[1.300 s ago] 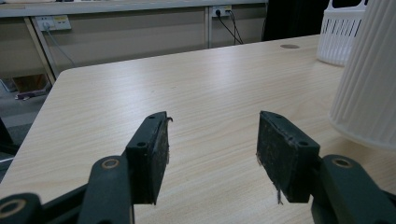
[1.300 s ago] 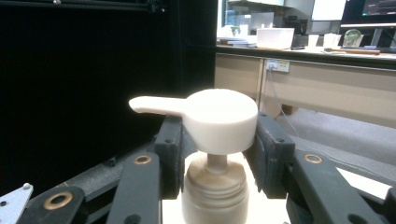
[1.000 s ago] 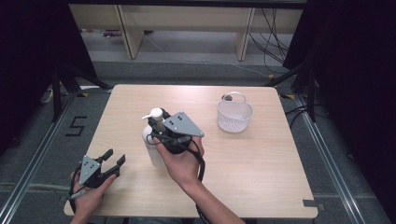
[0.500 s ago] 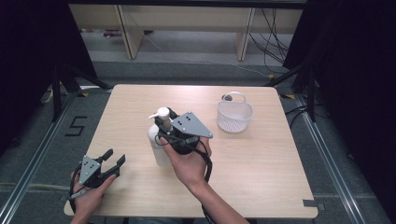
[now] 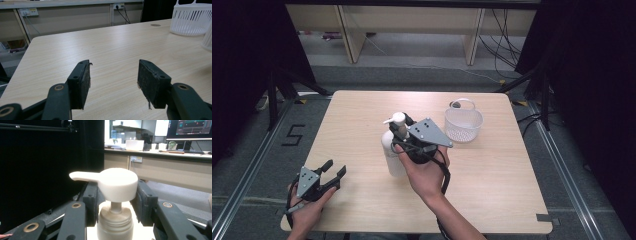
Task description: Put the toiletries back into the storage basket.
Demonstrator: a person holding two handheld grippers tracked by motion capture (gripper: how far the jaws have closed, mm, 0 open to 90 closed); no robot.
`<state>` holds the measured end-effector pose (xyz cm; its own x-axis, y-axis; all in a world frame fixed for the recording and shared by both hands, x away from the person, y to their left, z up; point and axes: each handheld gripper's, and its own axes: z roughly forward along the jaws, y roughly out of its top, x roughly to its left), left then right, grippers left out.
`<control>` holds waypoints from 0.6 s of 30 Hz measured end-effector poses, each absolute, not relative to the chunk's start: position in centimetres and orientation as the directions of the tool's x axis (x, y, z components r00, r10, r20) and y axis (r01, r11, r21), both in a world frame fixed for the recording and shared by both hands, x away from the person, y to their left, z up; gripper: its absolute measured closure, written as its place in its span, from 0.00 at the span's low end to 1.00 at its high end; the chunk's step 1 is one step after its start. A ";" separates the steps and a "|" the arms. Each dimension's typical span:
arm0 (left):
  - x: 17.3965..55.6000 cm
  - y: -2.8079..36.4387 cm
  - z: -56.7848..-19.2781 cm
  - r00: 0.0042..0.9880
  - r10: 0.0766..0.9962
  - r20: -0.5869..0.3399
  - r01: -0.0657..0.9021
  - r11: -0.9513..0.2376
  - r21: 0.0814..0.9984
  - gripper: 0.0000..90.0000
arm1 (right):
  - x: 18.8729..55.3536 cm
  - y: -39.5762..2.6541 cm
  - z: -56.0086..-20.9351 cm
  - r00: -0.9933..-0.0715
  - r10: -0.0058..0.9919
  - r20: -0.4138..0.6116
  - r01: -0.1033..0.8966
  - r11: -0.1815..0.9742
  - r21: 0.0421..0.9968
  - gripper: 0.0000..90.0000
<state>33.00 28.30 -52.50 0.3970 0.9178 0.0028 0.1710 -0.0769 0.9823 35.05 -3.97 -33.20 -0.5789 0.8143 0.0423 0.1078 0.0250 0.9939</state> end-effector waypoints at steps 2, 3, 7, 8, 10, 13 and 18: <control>33.0 28.3 -52.5 0.397 0.918 0.001 0.171 -0.076 0.982 0.48 | 35.1 -4.2 -33.1 -0.576 0.816 0.044 0.106 0.022 0.994 0.67; 33.0 28.3 -52.5 0.397 0.918 0.001 0.171 -0.075 0.982 0.48 | 35.1 -4.3 -33.1 -0.578 0.815 0.037 0.102 0.026 0.994 0.67; 33.0 28.3 -52.5 0.397 0.918 0.001 0.171 -0.075 0.982 0.48 | 34.9 -4.7 -33.1 -0.562 0.825 0.051 0.116 0.018 0.993 0.67; 33.0 28.3 -52.5 0.397 0.918 0.002 0.171 -0.076 0.982 0.48 | 35.0 -4.8 -33.1 -0.568 0.822 0.046 0.112 0.022 0.993 0.67; 33.0 28.3 -52.5 0.397 0.918 0.001 0.172 -0.075 0.982 0.48 | 35.0 -5.0 -33.1 -0.564 0.824 0.048 0.112 0.018 0.994 0.67; 33.0 28.3 -52.5 0.396 0.918 0.002 0.171 -0.076 0.982 0.48 | 34.9 -5.3 -33.0 -0.563 0.825 0.039 0.105 0.024 0.994 0.67; 33.0 28.3 -52.5 0.396 0.918 0.002 0.171 -0.076 0.982 0.48 | 34.9 -6.0 -32.9 -0.553 0.833 0.030 0.095 0.028 0.995 0.67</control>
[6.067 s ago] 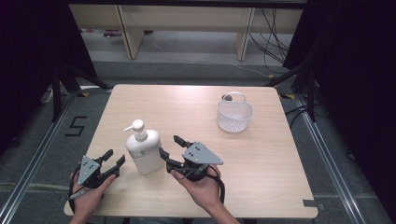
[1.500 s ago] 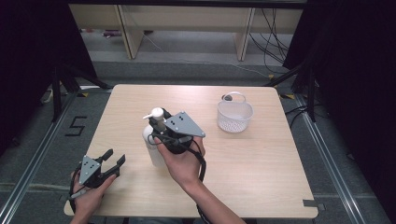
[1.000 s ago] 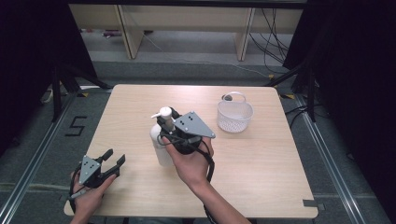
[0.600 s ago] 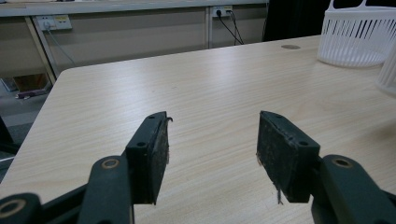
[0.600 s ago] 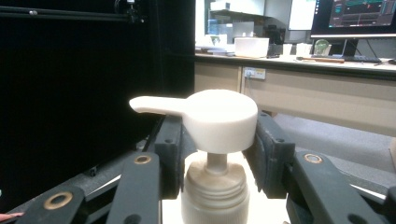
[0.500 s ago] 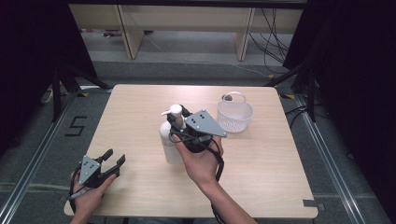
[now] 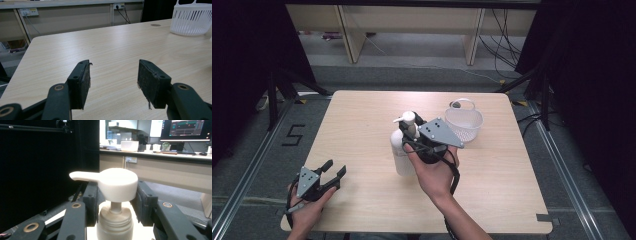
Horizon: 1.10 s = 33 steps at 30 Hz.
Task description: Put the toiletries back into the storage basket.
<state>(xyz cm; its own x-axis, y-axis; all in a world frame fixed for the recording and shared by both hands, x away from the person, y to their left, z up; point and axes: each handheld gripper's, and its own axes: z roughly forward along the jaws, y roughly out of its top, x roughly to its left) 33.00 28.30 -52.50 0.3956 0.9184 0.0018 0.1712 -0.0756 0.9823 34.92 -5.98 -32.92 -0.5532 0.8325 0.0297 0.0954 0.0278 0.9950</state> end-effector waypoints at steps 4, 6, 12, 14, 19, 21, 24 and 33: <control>33.0 28.3 -52.5 0.396 0.918 0.003 0.171 -0.078 0.982 0.48 | 34.9 -6.5 -32.9 -0.546 0.838 0.028 0.096 0.029 0.995 0.67; 33.0 28.3 -52.5 0.395 0.918 0.003 0.172 -0.077 0.982 0.48 | 34.9 -6.6 -32.9 -0.543 0.839 0.030 0.092 0.024 0.995 0.67; 33.0 28.3 -52.5 0.395 0.919 0.003 0.172 -0.077 0.982 0.48 | 35.0 -7.4 -32.7 -0.530 0.847 0.027 0.086 0.022 0.996 0.67; 33.0 28.3 -52.5 0.394 0.919 0.003 0.172 -0.077 0.982 0.48 | 34.9 -7.6 -32.7 -0.528 0.849 0.032 0.090 0.018 0.996 0.67; 33.0 28.3 -52.5 0.394 0.919 0.003 0.172 -0.077 0.982 0.48 | 35.0 -8.2 -32.7 -0.519 0.855 0.023 0.089 0.027 0.996 0.67; 33.0 28.3 -52.5 0.393 0.919 0.003 0.172 -0.076 0.982 0.48 | 35.0 -8.5 -32.7 -0.513 0.858 0.017 0.082 0.029 0.996 0.67; 33.0 28.3 -52.5 0.394 0.919 0.005 0.172 -0.079 0.982 0.48 | 34.9 -8.8 -32.7 -0.509 0.860 0.028 0.083 0.016 0.996 0.67; 33.0 28.2 -52.5 0.393 0.919 -0.001 0.170 -0.072 0.983 0.48 | 34.9 -10.0 -32.5 -0.481 0.876 0.044 0.095 0.002 0.995 0.67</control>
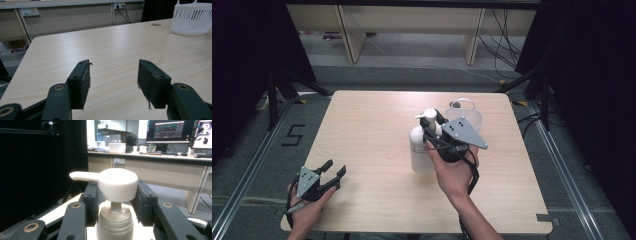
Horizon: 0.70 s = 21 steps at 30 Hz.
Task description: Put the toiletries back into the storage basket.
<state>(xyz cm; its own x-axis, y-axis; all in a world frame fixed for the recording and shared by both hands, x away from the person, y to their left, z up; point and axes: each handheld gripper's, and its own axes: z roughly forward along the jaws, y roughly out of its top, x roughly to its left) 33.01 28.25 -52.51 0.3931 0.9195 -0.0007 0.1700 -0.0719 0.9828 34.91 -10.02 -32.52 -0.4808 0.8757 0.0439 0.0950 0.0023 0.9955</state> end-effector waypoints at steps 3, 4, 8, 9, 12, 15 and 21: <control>33.0 28.2 -52.5 0.393 0.919 0.001 0.170 -0.073 0.983 0.48 | 35.0 -10.4 -32.4 -0.477 0.878 0.026 0.077 0.013 0.997 0.67; 33.0 28.2 -52.5 0.393 0.919 0.001 0.170 -0.074 0.983 0.48 | 35.1 -10.6 -32.4 -0.469 0.883 0.007 0.066 0.027 0.997 0.67; 33.0 28.2 -52.5 0.393 0.920 0.001 0.170 -0.074 0.983 0.48 | 35.0 -10.9 -32.3 -0.466 0.884 0.033 0.083 0.007 0.996 0.67; 33.0 28.2 -52.5 0.393 0.920 0.002 0.170 -0.074 0.983 0.48 | 35.1 -11.1 -32.3 -0.462 0.887 0.026 0.078 0.012 0.997 0.67; 33.0 28.2 -52.5 0.393 0.920 0.001 0.170 -0.074 0.983 0.48 | 35.1 -11.2 -32.3 -0.454 0.890 0.031 0.079 0.005 0.997 0.67; 33.0 28.3 -52.5 0.393 0.920 0.002 0.170 -0.074 0.983 0.48 | 35.2 -11.7 -32.3 -0.451 0.892 0.022 0.071 0.011 0.997 0.67; 33.0 28.2 -52.5 0.392 0.920 0.002 0.170 -0.075 0.983 0.48 | 35.1 -12.3 -32.2 -0.433 0.901 0.019 0.069 0.012 0.998 0.67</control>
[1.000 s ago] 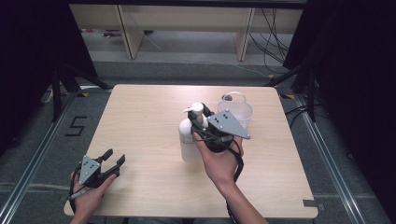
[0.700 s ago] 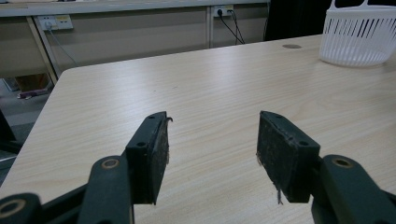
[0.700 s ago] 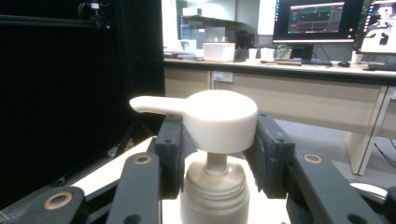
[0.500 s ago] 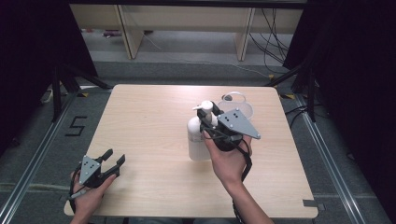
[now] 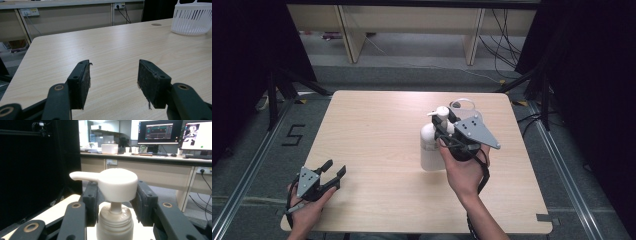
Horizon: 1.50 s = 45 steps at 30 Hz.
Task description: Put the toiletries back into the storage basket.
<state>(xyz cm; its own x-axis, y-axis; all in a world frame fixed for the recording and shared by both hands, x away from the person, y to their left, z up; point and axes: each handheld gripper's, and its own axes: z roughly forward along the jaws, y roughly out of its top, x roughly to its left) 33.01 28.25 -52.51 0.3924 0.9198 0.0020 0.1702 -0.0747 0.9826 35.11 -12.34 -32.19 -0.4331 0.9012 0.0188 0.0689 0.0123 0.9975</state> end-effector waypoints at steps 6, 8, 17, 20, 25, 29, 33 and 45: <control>33.0 28.2 -52.5 0.391 0.920 0.002 0.171 -0.075 0.982 0.48 | 35.1 -12.9 -32.1 -0.422 0.906 0.024 0.066 0.004 0.998 0.67; 33.0 28.3 -52.5 0.389 0.921 0.003 0.176 -0.078 0.981 0.48 | 35.1 -13.1 -32.0 -0.421 0.907 0.030 0.070 -0.001 0.998 0.67; 33.0 28.3 -52.5 0.389 0.921 0.005 0.176 -0.080 0.981 0.48 | 35.3 -13.9 -31.9 -0.403 0.914 0.042 0.063 -0.018 0.998 0.67; 33.0 28.3 -52.5 0.389 0.921 0.004 0.176 -0.078 0.981 0.48 | 35.3 -14.3 -31.8 -0.387 0.922 0.032 0.055 -0.011 0.998 0.67; 33.0 28.3 -52.5 0.389 0.921 0.003 0.177 -0.078 0.981 0.48 | 35.4 -14.9 -31.8 -0.374 0.927 0.035 0.058 -0.014 0.998 0.67; 33.0 28.3 -52.5 0.389 0.921 0.003 0.178 -0.078 0.981 0.48 | 35.4 -15.3 -31.8 -0.363 0.931 0.041 0.068 -0.017 0.998 0.67; 33.0 28.2 -52.5 0.389 0.921 0.005 0.178 -0.080 0.981 0.48 | 35.6 -15.6 -31.8 -0.350 0.936 0.041 0.055 -0.023 0.998 0.67; 33.0 28.2 -52.5 0.391 0.920 0.005 0.173 -0.078 0.982 0.48 | 35.7 -16.3 -31.7 -0.328 0.944 0.041 0.059 -0.023 0.998 0.67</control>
<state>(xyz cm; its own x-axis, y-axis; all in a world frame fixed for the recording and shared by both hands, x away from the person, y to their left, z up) 33.02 28.21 -52.49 0.3907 0.9205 0.0046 0.1725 -0.0782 0.9819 35.67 -16.31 -31.69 -0.3276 0.9439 0.0412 0.0590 -0.0231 0.9980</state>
